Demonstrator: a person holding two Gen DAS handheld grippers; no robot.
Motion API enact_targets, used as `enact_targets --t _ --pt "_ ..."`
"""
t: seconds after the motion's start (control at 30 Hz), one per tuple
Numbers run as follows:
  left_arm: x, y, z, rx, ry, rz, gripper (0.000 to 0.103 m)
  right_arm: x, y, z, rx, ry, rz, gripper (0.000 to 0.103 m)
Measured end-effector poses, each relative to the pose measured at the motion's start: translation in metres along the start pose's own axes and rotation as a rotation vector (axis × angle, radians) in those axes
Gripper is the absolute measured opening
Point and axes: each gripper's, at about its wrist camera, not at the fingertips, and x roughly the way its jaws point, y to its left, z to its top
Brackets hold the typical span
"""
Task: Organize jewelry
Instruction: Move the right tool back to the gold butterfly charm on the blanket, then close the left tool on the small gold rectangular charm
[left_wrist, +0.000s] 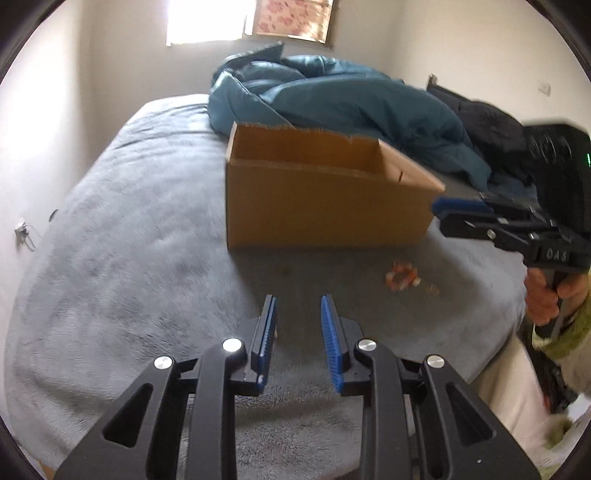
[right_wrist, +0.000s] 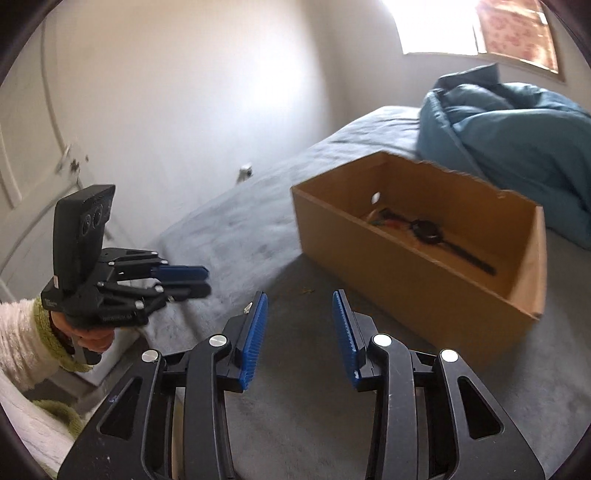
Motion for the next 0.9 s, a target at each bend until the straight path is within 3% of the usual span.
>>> enact_targets --t 0.2,0.4,0.9 --pt "0.045 0.003 -0.016 0.096 0.082 0.025 0.024 0.054 0.008 0.003 -0.104 0.075 0.038 0.036" --pt "0.071 0.016 -0.023 0.079 0.109 0.048 0.024 0.098 0.005 0.002 -0.161 0.134 0.041 0.034" --pt "0.070 0.004 -0.032 0.142 0.086 0.082 0.016 0.149 -0.002 0.007 -0.153 0.218 0.054 0.022"
